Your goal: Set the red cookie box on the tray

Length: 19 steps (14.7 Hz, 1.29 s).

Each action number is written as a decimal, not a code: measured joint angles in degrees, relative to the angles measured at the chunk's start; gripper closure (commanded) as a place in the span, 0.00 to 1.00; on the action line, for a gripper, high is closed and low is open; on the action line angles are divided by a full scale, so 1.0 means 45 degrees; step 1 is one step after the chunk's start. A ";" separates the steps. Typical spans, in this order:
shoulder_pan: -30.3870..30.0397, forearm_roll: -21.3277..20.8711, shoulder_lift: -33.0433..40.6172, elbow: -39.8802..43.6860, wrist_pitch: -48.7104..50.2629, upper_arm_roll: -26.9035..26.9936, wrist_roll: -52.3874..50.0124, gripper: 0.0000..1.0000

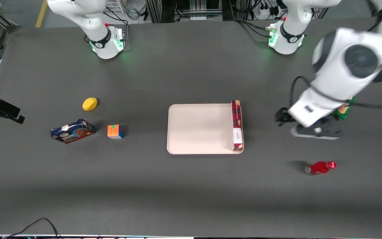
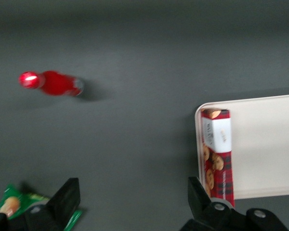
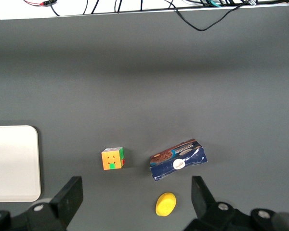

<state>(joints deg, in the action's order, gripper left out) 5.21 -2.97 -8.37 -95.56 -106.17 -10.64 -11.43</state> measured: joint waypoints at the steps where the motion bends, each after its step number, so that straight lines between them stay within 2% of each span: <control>1: -0.0192 0.0197 0.0353 0.0202 0.0647 0.0238 0.0153 0.00; 3: -0.0411 0.0600 0.0997 0.0380 0.1286 0.0831 0.0297 0.00; 6: -0.0714 0.0731 0.1734 0.0385 0.1736 0.1419 0.0564 0.00; 19: -0.1023 0.0705 0.2437 0.0384 0.1938 0.1976 0.1785 0.00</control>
